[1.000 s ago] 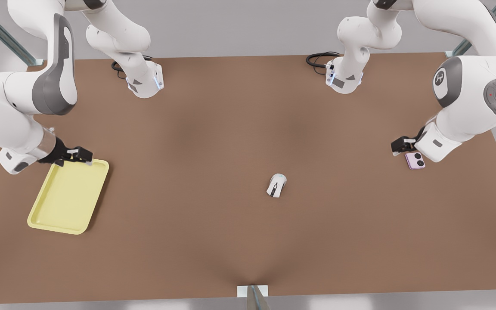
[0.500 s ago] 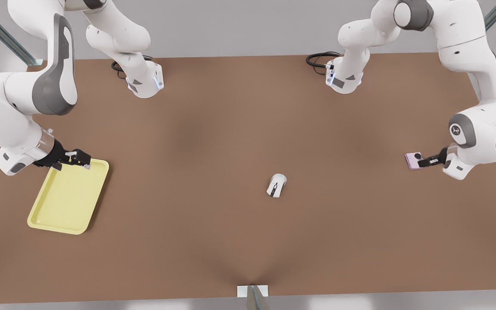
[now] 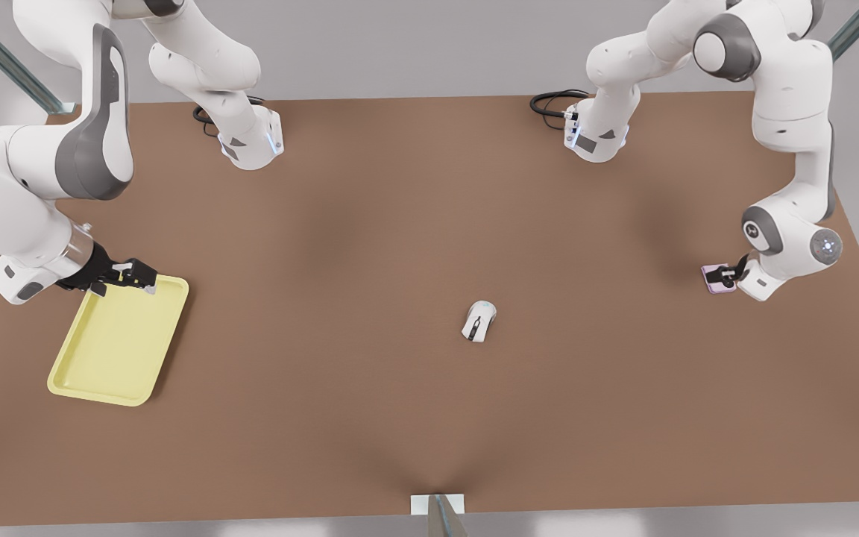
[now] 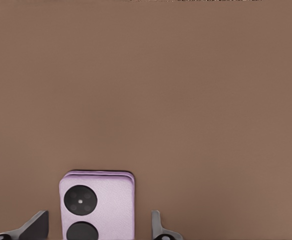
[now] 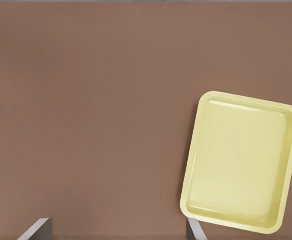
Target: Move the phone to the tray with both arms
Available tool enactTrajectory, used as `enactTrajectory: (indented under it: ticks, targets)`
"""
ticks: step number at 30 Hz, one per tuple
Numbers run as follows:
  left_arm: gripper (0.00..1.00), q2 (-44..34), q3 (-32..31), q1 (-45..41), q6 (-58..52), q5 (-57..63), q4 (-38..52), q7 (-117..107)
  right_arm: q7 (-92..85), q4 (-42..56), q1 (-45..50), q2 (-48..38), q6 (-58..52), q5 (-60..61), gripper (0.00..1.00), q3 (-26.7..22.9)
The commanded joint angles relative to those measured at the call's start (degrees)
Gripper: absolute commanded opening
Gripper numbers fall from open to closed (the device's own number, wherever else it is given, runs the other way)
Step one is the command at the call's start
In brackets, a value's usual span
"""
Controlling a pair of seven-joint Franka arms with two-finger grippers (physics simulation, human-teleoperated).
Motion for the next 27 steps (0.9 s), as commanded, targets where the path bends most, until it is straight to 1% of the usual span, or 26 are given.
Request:
enactTrajectory:
  ticks: [1,10,16,25,27]
  targets:
    - [1.0,0.7,0.02,0.31,5.23,-0.03,0.05,11.69,-0.05,0.03,0.18,-0.04,0.08,0.04,1.0,0.01]
    - [1.0,2.72,0.02,1.02,4.88,-0.12,-0.04,11.6,-0.05,0.03,0.09,-0.04,0.26,0.04,1.0,0.01]
    - [1.0,2.2,-0.07,1.02,1.54,-0.12,-0.12,11.25,-0.14,0.03,0.09,-0.04,0.26,0.13,1.0,0.01]
    - [1.0,2.72,-0.07,1.02,0.92,-0.64,-0.21,10.9,-0.23,0.12,0.09,0.31,0.17,0.04,1.0,0.01]
    - [0.88,2.72,-0.07,1.02,0.92,-0.64,-0.12,10.46,-0.23,0.29,0.09,0.4,0.17,0.04,1.0,0.01]
